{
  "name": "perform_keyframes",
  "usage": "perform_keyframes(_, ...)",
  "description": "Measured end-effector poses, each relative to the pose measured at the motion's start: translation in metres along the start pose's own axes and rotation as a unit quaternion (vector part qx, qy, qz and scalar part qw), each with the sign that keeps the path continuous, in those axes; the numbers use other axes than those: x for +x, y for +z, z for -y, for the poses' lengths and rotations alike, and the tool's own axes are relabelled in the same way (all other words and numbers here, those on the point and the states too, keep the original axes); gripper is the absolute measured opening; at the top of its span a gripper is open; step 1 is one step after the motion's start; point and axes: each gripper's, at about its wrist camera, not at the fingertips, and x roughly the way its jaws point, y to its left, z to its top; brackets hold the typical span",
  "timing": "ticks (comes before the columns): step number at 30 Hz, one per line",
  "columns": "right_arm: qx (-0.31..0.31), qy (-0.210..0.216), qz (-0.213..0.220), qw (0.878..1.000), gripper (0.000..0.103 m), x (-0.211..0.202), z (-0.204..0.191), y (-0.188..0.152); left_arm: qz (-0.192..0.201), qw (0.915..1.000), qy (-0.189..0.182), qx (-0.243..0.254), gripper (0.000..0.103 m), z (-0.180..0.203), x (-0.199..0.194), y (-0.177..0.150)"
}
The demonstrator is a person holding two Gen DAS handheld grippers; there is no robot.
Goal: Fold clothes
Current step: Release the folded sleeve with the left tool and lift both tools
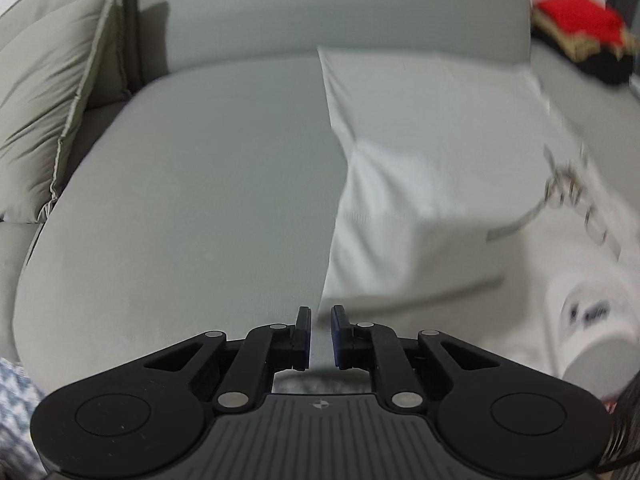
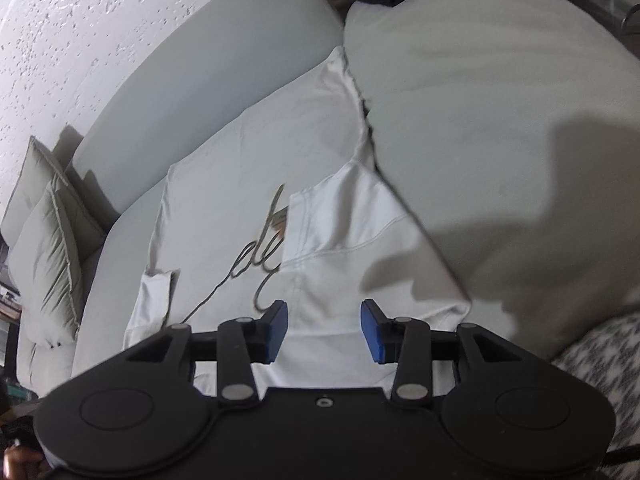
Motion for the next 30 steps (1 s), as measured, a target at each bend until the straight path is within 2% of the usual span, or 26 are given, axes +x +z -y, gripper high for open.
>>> perform_keyframes(2, -0.004, -0.01, 0.003, 1.0, 0.038, 0.005, 0.001, 0.005, 0.018, 0.9997, -0.003, -0.016, 0.011, 0.005, 0.005, 0.009)
perform_keyframes(4, -0.021, -0.029, 0.005, 0.999, 0.029, 0.018, -0.005, 0.011, 0.029, 0.9993, -0.004, -0.022, 0.013, 0.017, 0.017, 0.02)
perform_keyframes(7, -0.046, -0.061, 0.008, 0.997, 0.027, 0.042, -0.014, 0.02, 0.041, 0.9988, 0.025, -0.012, 0.014, 0.041, 0.036, 0.032)
perform_keyframes(10, -0.054, -0.086, -0.008, 0.995, 0.027, 0.06, -0.016, 0.018, 0.017, 0.9994, 0.029, 0.008, 0.014, 0.061, 0.054, 0.035)
perform_keyframes(12, -0.066, -0.097, -0.021, 0.993, 0.029, 0.068, -0.016, 0.011, -0.014, 0.9995, 0.025, 0.012, 0.014, 0.067, 0.06, 0.027)
perform_keyframes(15, -0.118, -0.099, -0.019, 0.988, 0.036, 0.054, -0.019, -0.007, -0.005, 0.9988, 0.03, 0.039, 0.014, 0.075, 0.042, 0.006)
perform_keyframes(19, -0.101, -0.084, -0.053, 0.99, 0.035, 0.026, -0.008, -0.026, 0.003, 0.9983, 0.009, 0.058, 0.014, 0.093, 0.029, -0.008)
perform_keyframes(22, -0.081, -0.04, -0.053, 0.995, 0.035, 0.007, -0.008, -0.037, 0.009, 0.9976, -0.01, 0.068, 0.015, 0.108, 0.023, -0.015)
perform_keyframes(26, -0.099, 0.005, -0.037, 0.994, 0.035, 0.005, -0.033, -0.045, 0.018, 0.9959, -0.036, 0.081, 0.016, 0.128, 0.015, -0.024)
perform_keyframes(28, -0.11, 0.023, -0.042, 0.993, 0.035, 0.014, -0.047, -0.049, 0.022, 0.9947, -0.049, 0.088, 0.016, 0.138, 0.011, -0.028)
perform_keyframes(30, -0.111, 0.042, -0.047, 0.992, 0.035, 0.025, -0.055, -0.051, 0.03, 0.9927, -0.035, 0.111, 0.016, 0.149, 0.01, -0.034)
